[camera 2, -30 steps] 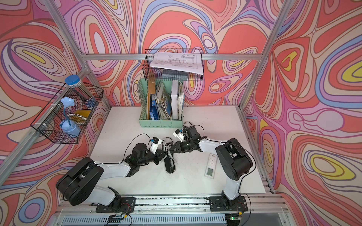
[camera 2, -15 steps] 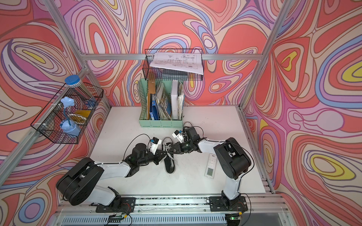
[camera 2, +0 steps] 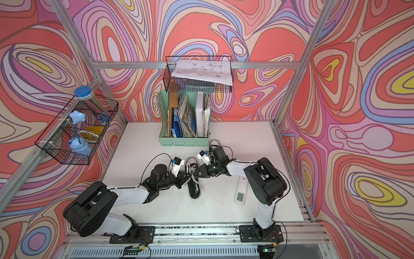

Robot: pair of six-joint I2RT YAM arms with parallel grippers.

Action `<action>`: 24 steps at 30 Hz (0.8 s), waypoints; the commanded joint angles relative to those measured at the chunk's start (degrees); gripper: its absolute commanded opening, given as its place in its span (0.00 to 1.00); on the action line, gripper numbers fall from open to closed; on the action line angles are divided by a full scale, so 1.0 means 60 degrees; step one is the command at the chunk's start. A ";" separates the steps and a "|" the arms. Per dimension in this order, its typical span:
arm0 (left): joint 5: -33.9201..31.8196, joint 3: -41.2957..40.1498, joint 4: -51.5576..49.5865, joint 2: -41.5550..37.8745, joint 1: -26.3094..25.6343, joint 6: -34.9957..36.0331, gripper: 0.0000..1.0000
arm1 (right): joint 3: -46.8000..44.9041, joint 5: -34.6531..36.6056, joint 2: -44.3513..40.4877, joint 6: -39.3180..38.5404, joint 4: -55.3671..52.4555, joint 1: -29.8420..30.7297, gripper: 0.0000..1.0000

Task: Tie the shoes
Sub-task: Cross the shoelace with the shoelace.

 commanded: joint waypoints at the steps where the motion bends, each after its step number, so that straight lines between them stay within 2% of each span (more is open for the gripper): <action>1: -0.0094 -0.0103 0.0036 -0.0280 0.0058 0.0094 0.00 | -0.0087 -0.0031 -0.0065 -0.0115 -0.0007 0.0064 0.20; 6: 0.0037 -0.0081 0.0004 -0.0280 0.0051 0.0139 0.00 | -0.0081 -0.0265 -0.0002 0.0119 0.0352 0.0065 0.23; 15: 0.0345 -0.0001 -0.0061 -0.0192 0.0047 0.0139 0.00 | 0.0213 -0.0319 0.0196 -0.0106 0.0105 0.0065 0.22; 24: 0.0568 0.0136 -0.0450 -0.0178 0.0059 0.0059 0.00 | 0.0427 -0.0435 0.0378 -0.0457 -0.0095 0.0065 0.08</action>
